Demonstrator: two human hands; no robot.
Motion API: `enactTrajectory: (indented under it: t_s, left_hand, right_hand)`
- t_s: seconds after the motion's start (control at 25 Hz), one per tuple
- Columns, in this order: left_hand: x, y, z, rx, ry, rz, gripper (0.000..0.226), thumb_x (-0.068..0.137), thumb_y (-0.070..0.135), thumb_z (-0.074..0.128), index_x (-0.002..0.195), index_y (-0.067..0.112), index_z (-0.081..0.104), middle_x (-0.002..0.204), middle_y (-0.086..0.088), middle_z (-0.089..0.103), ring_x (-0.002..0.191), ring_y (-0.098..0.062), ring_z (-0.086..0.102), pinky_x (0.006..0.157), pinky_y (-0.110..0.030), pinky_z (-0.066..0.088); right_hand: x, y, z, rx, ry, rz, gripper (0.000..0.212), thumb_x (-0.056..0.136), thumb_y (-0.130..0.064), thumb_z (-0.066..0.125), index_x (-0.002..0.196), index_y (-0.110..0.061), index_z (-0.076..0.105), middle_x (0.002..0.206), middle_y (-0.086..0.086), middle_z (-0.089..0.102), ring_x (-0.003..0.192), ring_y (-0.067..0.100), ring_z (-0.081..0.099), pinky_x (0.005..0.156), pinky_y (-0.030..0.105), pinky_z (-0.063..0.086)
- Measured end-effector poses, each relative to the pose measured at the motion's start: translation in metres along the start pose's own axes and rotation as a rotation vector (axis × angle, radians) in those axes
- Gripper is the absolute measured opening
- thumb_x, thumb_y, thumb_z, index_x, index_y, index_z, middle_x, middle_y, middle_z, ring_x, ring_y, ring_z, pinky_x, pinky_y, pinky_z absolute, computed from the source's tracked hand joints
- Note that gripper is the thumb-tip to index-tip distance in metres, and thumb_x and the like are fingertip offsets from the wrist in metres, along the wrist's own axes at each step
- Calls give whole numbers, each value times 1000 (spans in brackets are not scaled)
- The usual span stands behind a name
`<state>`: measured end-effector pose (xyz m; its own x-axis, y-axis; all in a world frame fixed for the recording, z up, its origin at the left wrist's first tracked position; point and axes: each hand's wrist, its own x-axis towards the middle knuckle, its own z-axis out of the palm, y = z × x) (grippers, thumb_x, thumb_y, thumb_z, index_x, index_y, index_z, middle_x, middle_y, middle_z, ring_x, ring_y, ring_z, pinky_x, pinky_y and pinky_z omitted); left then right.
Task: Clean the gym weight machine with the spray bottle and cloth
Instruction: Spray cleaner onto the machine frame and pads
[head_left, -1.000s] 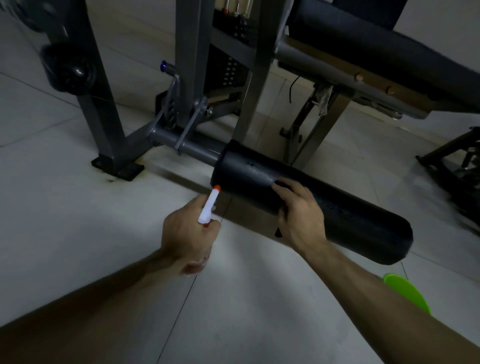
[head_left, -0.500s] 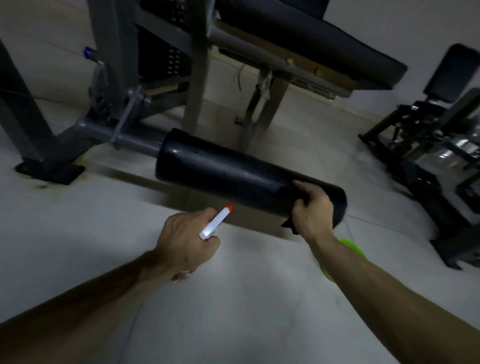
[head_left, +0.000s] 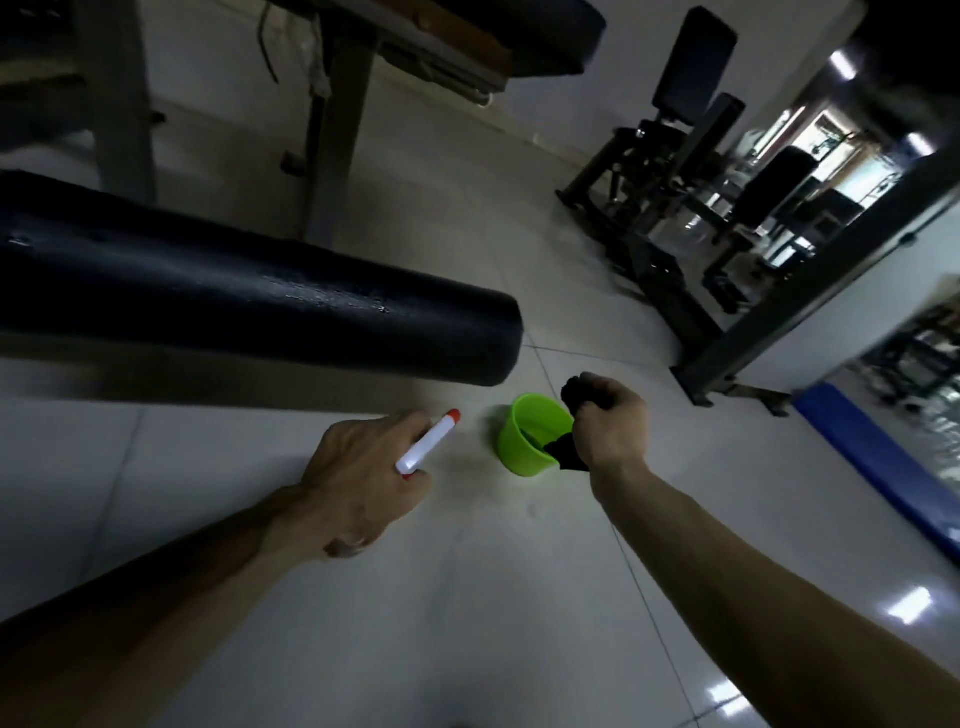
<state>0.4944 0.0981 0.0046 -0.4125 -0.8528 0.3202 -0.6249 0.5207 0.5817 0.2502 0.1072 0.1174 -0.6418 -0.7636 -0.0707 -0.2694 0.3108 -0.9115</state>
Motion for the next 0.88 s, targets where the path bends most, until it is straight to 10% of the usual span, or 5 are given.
enactTrajectory:
  t_s: [0.12, 0.24, 0.44, 0.56, 0.88]
  left_hand:
    - [9, -2, 21, 46, -191, 6, 54, 92, 54, 57, 136, 26, 42, 111, 11, 60, 93, -15, 64, 82, -34, 54]
    - [4, -8, 37, -86, -274, -188, 37, 86, 46, 70, 95, 20, 45, 79, 5, 58, 74, -20, 63, 74, -38, 55]
    - [-2, -23, 48, -39, -329, -241, 26, 86, 34, 64, 95, 15, 49, 81, 4, 57, 70, -8, 57, 57, -15, 34]
    - [13, -26, 18, 78, -467, -200, 34, 87, 28, 74, 112, 24, 51, 111, 7, 63, 103, -16, 64, 84, -26, 51]
    - [41, -37, -80, 295, 420, -4, 45, 78, 14, 71, 122, 22, 68, 128, 6, 65, 123, -17, 56, 92, -44, 55]
  right_hand:
    - [4, 1, -4, 27, -19, 25, 30, 102, -11, 59, 131, -19, 65, 121, 3, 71, 58, 36, 73, 42, 35, 56]
    - [8, -4, 4, 25, -47, 19, 36, 101, -13, 64, 136, -17, 58, 121, 7, 67, 50, 19, 71, 43, 32, 57]
    - [29, -12, 37, -69, -56, -111, 60, 90, -9, 67, 147, -13, 48, 125, 7, 65, 108, 29, 68, 101, 44, 55]
    - [55, -29, 55, -47, 16, -246, 63, 86, -11, 71, 146, -15, 50, 133, 5, 64, 119, 23, 63, 107, 37, 50]
    - [75, -15, 115, -362, -90, -738, 47, 96, -8, 57, 143, -15, 54, 137, 11, 56, 126, 31, 53, 111, 37, 40]
